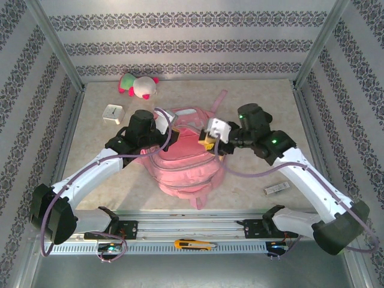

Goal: Pack books, pencil case, and school supplies into a backpack

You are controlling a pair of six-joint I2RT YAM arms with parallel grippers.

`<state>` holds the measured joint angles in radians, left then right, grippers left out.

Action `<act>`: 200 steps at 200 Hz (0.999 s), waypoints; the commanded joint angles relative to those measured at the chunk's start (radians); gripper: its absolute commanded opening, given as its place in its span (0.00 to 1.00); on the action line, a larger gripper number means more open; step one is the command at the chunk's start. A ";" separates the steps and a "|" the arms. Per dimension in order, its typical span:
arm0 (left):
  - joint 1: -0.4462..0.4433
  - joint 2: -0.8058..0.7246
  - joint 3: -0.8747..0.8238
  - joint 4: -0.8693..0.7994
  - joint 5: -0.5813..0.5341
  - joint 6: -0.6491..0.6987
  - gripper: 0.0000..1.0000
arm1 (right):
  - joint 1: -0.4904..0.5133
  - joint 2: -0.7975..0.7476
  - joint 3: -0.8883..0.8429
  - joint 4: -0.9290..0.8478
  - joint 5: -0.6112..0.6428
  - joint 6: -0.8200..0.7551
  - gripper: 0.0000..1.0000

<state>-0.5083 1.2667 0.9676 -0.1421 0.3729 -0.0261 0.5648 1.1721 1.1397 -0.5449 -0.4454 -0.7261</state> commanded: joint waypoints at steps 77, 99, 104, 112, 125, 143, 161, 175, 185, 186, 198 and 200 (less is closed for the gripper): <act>0.010 -0.013 0.050 0.165 0.100 -0.049 0.02 | 0.149 0.274 0.106 0.122 0.123 -0.195 0.70; 0.009 -0.012 0.049 0.168 0.097 -0.048 0.02 | 0.149 0.266 0.097 0.134 0.140 -0.167 0.75; 0.011 -0.011 0.049 0.169 0.096 -0.048 0.02 | 0.149 0.261 0.093 0.135 0.140 -0.161 0.76; 0.010 -0.009 0.048 0.170 0.096 -0.048 0.02 | 0.149 0.254 0.087 0.137 0.139 -0.156 0.77; 0.011 -0.006 0.048 0.174 0.096 -0.048 0.02 | 0.149 0.240 0.076 0.141 0.149 -0.120 0.78; 0.011 -0.007 0.047 0.182 0.093 -0.050 0.02 | 0.142 0.206 0.068 0.128 0.184 0.003 0.77; 0.011 -0.007 0.043 0.189 0.086 -0.054 0.02 | 0.131 0.146 0.034 0.118 0.200 0.240 0.72; 0.010 -0.007 0.040 0.196 0.081 -0.057 0.02 | 0.129 0.090 -0.022 0.143 0.228 0.485 0.67; 0.011 -0.007 0.039 0.199 0.078 -0.061 0.02 | 0.137 0.047 -0.070 0.177 0.274 0.678 0.65; 0.010 -0.007 0.039 0.201 0.078 -0.062 0.02 | 0.138 0.044 -0.076 0.180 0.279 0.703 0.65; 0.011 -0.005 0.037 0.203 0.076 -0.070 0.02 | 0.149 0.003 -0.129 0.207 0.332 0.925 0.61; 0.011 -0.003 0.037 0.204 0.076 -0.071 0.02 | 0.153 -0.003 -0.135 0.211 0.343 0.959 0.61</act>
<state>-0.4961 1.2804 0.9676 -0.1143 0.4175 -0.0620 0.7033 1.2419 1.0950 -0.4004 -0.2298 -0.3241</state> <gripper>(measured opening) 0.101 0.633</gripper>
